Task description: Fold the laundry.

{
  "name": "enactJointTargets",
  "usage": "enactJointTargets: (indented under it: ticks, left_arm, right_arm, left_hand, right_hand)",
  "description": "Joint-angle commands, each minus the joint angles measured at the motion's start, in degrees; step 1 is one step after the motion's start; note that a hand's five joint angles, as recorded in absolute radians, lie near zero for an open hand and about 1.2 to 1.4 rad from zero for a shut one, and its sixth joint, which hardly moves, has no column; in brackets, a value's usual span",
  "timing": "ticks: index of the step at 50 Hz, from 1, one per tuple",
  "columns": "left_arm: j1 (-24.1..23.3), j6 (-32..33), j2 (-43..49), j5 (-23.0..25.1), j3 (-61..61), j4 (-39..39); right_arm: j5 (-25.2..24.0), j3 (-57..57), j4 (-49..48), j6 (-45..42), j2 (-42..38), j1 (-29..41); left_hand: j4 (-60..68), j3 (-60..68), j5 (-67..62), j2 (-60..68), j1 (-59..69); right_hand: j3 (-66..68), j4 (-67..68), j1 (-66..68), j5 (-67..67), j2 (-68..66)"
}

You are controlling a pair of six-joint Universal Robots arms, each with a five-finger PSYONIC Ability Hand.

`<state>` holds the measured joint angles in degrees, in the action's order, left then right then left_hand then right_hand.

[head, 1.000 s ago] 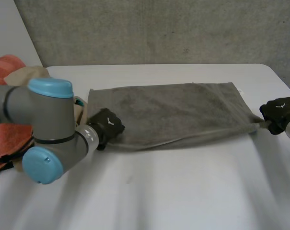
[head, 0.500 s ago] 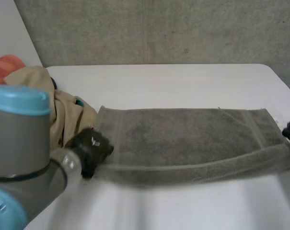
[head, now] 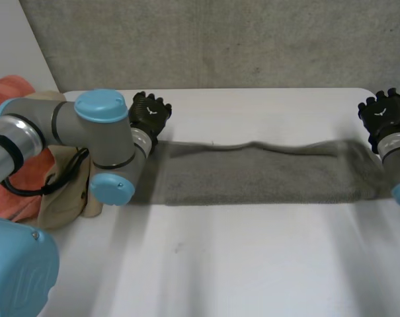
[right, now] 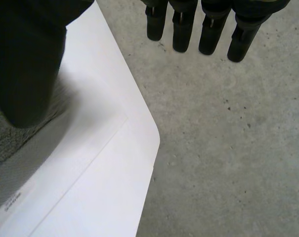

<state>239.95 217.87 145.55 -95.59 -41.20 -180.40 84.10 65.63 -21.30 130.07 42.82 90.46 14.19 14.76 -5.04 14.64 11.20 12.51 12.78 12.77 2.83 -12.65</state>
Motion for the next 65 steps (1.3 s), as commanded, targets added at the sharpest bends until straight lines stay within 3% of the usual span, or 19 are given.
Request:
enactJointTargets:
  ticks: [1, 6, 9, 13, 17, 21, 25, 27, 30, 31, 32, 39, 47, 51, 54, 60, 63, 65]
  left_arm:
    - [-1.15, -2.18, -5.43, -0.47, -6.5, -6.09]
    - [-1.15, -2.1, -12.2, -1.0, -14.86, -9.97]
    - [-1.15, -2.53, -16.85, -0.65, -20.91, -11.37]
    - [-1.32, -3.76, -21.78, 0.49, -27.68, -11.29]
    - [-1.5, -7.53, -25.39, 3.82, -32.61, -9.02]
    - [-1.41, -11.41, -27.42, 6.38, -35.52, -6.98]
    - [-1.41, -13.43, -27.86, 6.73, -36.84, -6.8]
    - [-1.41, -13.7, -27.77, 6.47, -37.02, -6.8]
    - [-1.24, -14.05, -27.16, 5.86, -37.11, -6.72]
    - [-1.24, -14.05, -27.07, 5.68, -37.11, -6.63]
    - [-1.15, -14.05, -26.98, 5.33, -37.11, -6.63]
    - [-0.62, -14.14, -28.21, 3.66, -37.64, -6.45]
    - [1.22, -15.02, -31.99, 3.31, -40.8, -6.45]
    - [2.28, -15.19, -33.39, 3.66, -42.64, -6.72]
    - [2.81, -15.28, -34.45, 3.83, -43.7, -6.72]
    - [3.42, -16.24, -36.47, 3.83, -45.19, -6.8]
    - [3.42, -16.68, -37.35, 3.83, -46.07, -6.8]
    - [3.34, -16.86, -37.7, 3.83, -46.42, -6.89]
  right_arm:
    - [1.24, 1.86, 0.63, 3.94, 3.56, -0.01]
    - [-0.07, 6.17, 6.08, 10.89, 11.66, -2.21]
    - [-3.49, 9.32, 12.04, 13.88, 16.48, -4.14]
    - [-8.76, 12.67, 20.12, 14.25, 19.84, -7.04]
    - [-10.62, 15.74, 26.81, 12.84, 20.11, -9.41]
    - [-12.03, 18.74, 26.49, 12.05, 18.8, -11.62]
    - [-13.96, 20.15, 19.91, 11.78, 15.54, -12.5]
    - [-13.96, 20.33, 17.36, 11.61, 14.05, -12.67]
    - [-13.35, 19.8, 13.57, 11.26, 11.41, -12.76]
    - [-13.09, 19.63, 12.95, 11.17, 10.97, -12.85]
    - [-12.3, 19.19, 11.56, 11.17, 10.36, -13.11]
    - [-5.27, 20.41, 7.15, 13.72, 15.18, -16.8]
    - [-1.22, 15.41, 5.39, 1.95, 14.4, -19.88]
    - [-1.57, 14.52, 5.57, -1.31, 14.39, -14.89]
    - [-6.3, 16.19, 2.32, -0.09, 16.85, -8.65]
    - [-22.82, 25.32, -8.75, 1.41, 25.9, 5.59]
    - [-28.27, 28.75, -13.75, 2.2, 25.48, 12.69]
    - [-29.43, 29.11, -15.43, 2.81, 23.98, 17.01]
  left_hand:
    - [-4.19, -4.76, 5.04, -4.64, -1.2]
    - [-4.19, -4.76, 5.04, -4.64, -1.2]
    - [-4.19, -4.76, 5.04, -4.64, -1.2]
    - [-4.19, -4.76, 5.04, -4.64, -1.2]
    - [-4.19, -4.76, 5.04, -4.64, -1.2]
    - [-4.19, -4.76, 5.04, -4.64, -1.2]
    - [-4.19, -4.76, 5.04, -4.64, -1.2]
    - [-4.19, -4.76, 5.04, -4.64, -1.2]
    - [-4.19, -4.76, 5.04, -4.64, -1.2]
    - [-4.19, -4.76, 5.04, -4.64, -1.2]
    - [-4.19, -4.76, 5.04, -4.64, -1.2]
    - [-4.19, -4.76, 5.04, -4.64, -1.2]
    - [-4.19, -4.76, 5.04, -4.64, -1.2]
    - [-4.19, -4.76, 5.04, -4.64, -1.2]
    - [-4.19, -4.76, 5.04, -4.64, -1.2]
    - [-4.19, -4.76, 5.04, -4.64, -1.2]
    - [-4.19, -4.76, 5.04, -4.64, -1.2]
    - [-4.19, -4.76, 5.04, -4.64, -1.2]
  right_hand:
    - [-2.51, -2.78, -2.77, -2.83, 2.65]
    - [-2.51, -2.78, -2.77, -2.83, 2.65]
    - [-2.51, -2.78, -2.77, -2.83, 2.65]
    - [6.22, 5.95, 5.96, 5.89, -6.08]
    - [11.94, 11.67, 11.68, 11.61, -11.8]
    - [12.97, 12.7, 12.7, 12.64, -12.82]
    - [13.14, 12.87, 12.88, 12.81, -13.0]
    - [13.14, 12.87, 12.88, 12.81, -13.0]
    - [27.36, 27.09, 27.1, 27.04, -27.22]
    - [40.09, 39.82, 39.83, 39.77, -39.95]
    - [67.22, 66.95, 66.96, 66.89, -67.08]
    - [67.49, 67.22, 67.23, 67.17, -67.35]
    - [67.49, 67.22, 67.23, 67.17, -67.35]
    - [67.49, 67.22, 67.23, 67.17, -67.35]
    - [67.49, 67.22, 67.23, 67.17, -67.35]
    - [67.49, 67.22, 67.23, 67.17, -67.35]
    - [67.49, 67.22, 67.23, 67.17, -67.35]
    - [67.49, 67.22, 67.23, 67.17, -67.35]
